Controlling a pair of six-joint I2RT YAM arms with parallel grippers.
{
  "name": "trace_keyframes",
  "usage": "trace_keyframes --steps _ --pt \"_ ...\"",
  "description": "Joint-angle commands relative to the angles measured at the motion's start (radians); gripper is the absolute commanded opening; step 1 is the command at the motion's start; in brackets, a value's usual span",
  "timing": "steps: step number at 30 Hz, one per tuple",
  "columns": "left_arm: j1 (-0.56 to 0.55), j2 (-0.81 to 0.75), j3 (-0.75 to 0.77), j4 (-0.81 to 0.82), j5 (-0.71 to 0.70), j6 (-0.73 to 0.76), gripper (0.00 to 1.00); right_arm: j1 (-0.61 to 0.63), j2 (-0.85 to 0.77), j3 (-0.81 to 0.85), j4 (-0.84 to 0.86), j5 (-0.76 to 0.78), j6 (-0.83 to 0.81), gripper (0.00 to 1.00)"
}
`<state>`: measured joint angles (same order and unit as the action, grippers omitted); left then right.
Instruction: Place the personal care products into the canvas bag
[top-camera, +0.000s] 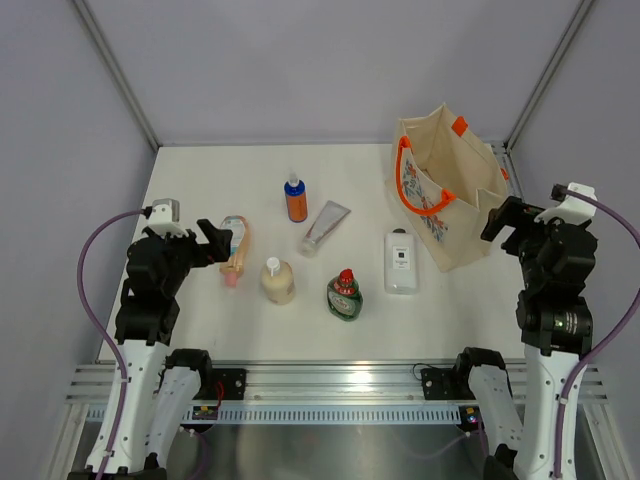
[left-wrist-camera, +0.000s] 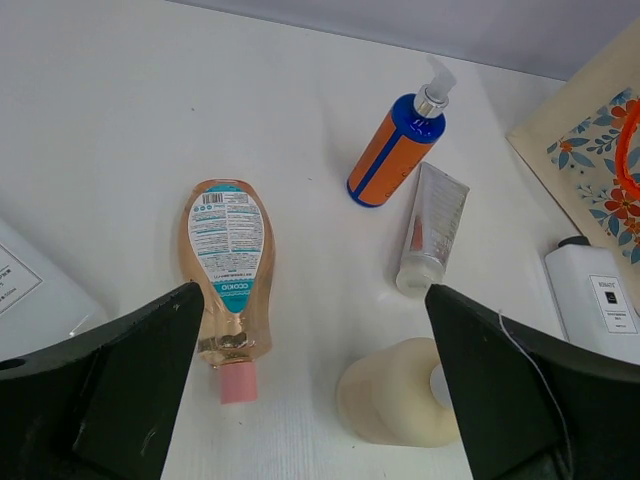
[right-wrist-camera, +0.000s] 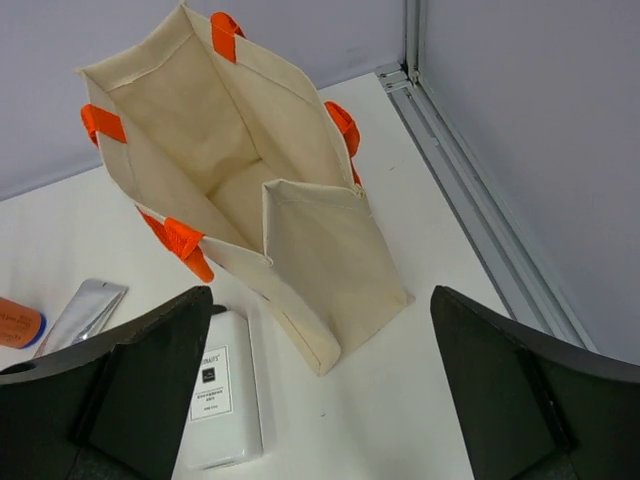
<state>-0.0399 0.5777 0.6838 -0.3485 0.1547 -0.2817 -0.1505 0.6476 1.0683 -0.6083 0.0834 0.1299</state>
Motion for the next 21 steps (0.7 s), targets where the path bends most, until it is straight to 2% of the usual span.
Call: trace_keyframes --steps 1,3,4,5,6,7,8,10,11,12,13,14,17,21 --pt "0.003 -0.003 0.008 0.031 0.037 -0.004 0.99 0.003 -0.022 0.053 -0.048 -0.25 -0.21 0.99" --pt "0.003 -0.004 0.006 0.034 0.046 -0.004 0.99 0.003 -0.011 0.097 -0.216 -0.493 -0.436 0.99" --pt "0.003 -0.004 0.006 0.036 0.049 -0.004 0.99 0.003 0.001 0.117 -0.287 -0.595 -0.623 0.99" --pt "0.003 -0.004 0.005 0.039 0.052 -0.004 0.99 0.003 0.027 0.148 -0.408 -0.74 -0.683 1.0" --pt "0.003 -0.004 0.005 0.04 0.057 -0.002 0.99 0.003 0.044 0.16 -0.479 -0.823 -0.74 0.99" --pt "0.003 -0.004 0.005 0.042 0.065 -0.002 0.99 0.003 0.059 0.17 -0.564 -0.911 -0.976 0.99" --pt "0.003 -0.003 0.003 0.043 0.071 -0.001 0.99 0.005 0.075 0.168 -0.699 -1.056 -1.074 1.0" --pt "0.003 -0.003 0.002 0.049 0.086 0.001 0.99 0.014 0.102 0.151 -0.745 -1.161 -1.207 0.99" --pt "0.003 -0.003 0.002 0.051 0.094 0.003 0.99 0.069 0.113 0.145 -0.737 -1.191 -1.228 1.0" --pt "0.003 -0.003 -0.001 0.055 0.106 0.003 0.99 0.119 0.148 0.144 -0.698 -1.171 -1.171 0.99" --pt "0.003 -0.003 -0.001 0.059 0.112 0.003 0.99 0.19 0.167 0.139 -0.652 -1.089 -1.138 0.99" --pt "0.003 -0.003 -0.004 0.062 0.118 0.003 0.99 0.327 0.203 0.122 -0.569 -1.036 -1.113 1.0" --pt "0.002 -0.001 -0.007 0.072 0.131 0.006 0.99 0.532 0.271 0.078 -0.382 -0.869 -0.983 0.99" --pt "-0.003 -0.004 -0.012 0.072 0.118 0.01 0.99 0.69 0.443 0.049 -0.199 -0.755 -0.841 1.0"
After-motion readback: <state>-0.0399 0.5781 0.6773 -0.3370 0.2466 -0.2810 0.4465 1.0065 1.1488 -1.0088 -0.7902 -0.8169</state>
